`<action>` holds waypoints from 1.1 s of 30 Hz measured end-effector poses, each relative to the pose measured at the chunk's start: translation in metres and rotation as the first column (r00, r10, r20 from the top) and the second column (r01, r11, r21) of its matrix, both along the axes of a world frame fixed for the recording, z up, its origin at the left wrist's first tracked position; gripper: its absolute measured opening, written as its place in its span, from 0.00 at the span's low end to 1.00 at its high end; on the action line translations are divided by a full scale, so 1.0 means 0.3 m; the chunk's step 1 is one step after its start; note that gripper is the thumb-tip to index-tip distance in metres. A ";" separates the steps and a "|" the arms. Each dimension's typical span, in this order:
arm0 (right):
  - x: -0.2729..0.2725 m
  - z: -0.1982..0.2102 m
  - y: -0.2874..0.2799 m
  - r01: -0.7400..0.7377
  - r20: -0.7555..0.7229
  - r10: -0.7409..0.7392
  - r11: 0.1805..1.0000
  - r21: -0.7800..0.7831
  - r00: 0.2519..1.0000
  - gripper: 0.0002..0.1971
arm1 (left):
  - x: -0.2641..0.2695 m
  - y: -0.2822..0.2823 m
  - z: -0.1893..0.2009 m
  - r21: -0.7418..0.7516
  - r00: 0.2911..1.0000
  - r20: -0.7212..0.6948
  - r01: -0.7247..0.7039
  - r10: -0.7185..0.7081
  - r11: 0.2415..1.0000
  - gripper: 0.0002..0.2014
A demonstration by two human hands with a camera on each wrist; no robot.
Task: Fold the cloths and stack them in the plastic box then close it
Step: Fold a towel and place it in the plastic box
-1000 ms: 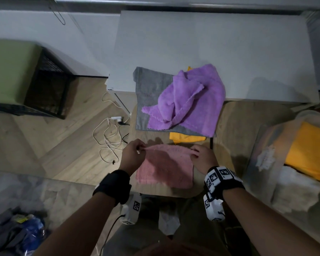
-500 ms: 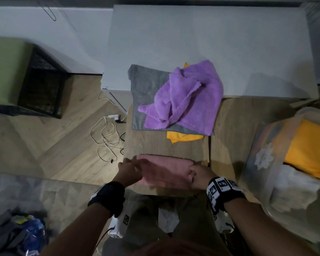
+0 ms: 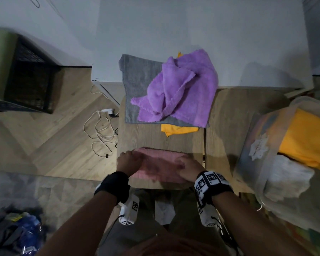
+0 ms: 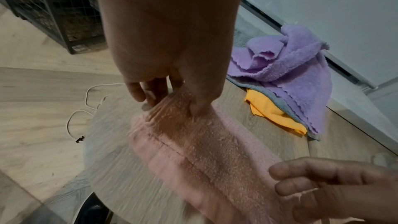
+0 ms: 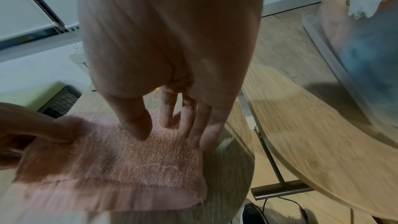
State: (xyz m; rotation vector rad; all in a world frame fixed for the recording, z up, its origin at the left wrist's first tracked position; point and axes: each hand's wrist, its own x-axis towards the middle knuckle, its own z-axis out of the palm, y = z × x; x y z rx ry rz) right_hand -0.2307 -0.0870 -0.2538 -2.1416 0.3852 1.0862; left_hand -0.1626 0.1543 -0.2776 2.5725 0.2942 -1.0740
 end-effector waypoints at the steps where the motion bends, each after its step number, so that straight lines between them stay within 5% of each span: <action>1: -0.005 0.000 -0.001 0.001 -0.008 -0.001 1.000 -0.001 1.000 0.24 | -0.001 0.004 -0.004 -0.040 0.999 0.002 -0.045 0.045 0.998 0.29; 5: -0.012 0.001 -0.002 -0.003 -0.020 0.003 1.000 0.001 1.000 0.25 | -0.022 -0.005 0.039 -0.200 0.976 0.064 -0.193 0.209 0.961 0.14; 9: -0.029 -0.002 -0.012 0.087 0.005 -0.088 0.996 0.029 0.996 0.20 | -0.034 -0.039 0.115 -0.354 0.959 0.153 -0.172 0.238 0.919 0.22; 12: -0.043 0.003 -0.025 0.208 0.041 -0.211 0.977 0.052 0.977 0.12 | -0.051 -0.109 0.166 -0.445 0.969 0.161 -0.100 0.189 0.890 0.26; 16: -0.037 0.016 -0.038 0.363 0.027 -0.367 0.927 0.089 0.930 0.15 | -0.087 -0.239 0.180 -0.502 0.999 0.044 0.028 -0.007 0.864 0.09; 21: -0.035 0.031 -0.058 0.415 -0.003 -0.415 0.910 0.026 0.910 0.20 | -0.110 -0.357 0.137 -0.468 0.968 0.041 0.237 -0.247 0.851 0.11; 24: -0.054 0.021 -0.072 0.474 0.030 -0.473 0.877 -0.077 0.880 0.21 | -0.102 -0.355 0.111 -0.411 0.987 0.091 0.158 -0.132 0.898 0.11; 27: -0.066 0.023 -0.086 0.511 0.017 -0.511 0.859 -0.028 0.860 0.20 | -0.083 -0.309 0.063 -0.351 0.991 0.135 0.063 -0.016 0.934 0.24; 29: -0.074 0.027 -0.091 0.489 -0.015 -0.489 0.872 0.023 0.872 0.20 | -0.072 -0.296 0.048 -0.283 0.987 0.111 0.146 -0.119 0.948 0.31; 33: -0.084 0.027 -0.096 0.435 -0.002 -0.436 0.898 0.064 0.900 0.22 | -0.066 -0.303 0.032 -0.220 0.927 0.109 0.374 -0.359 0.901 0.26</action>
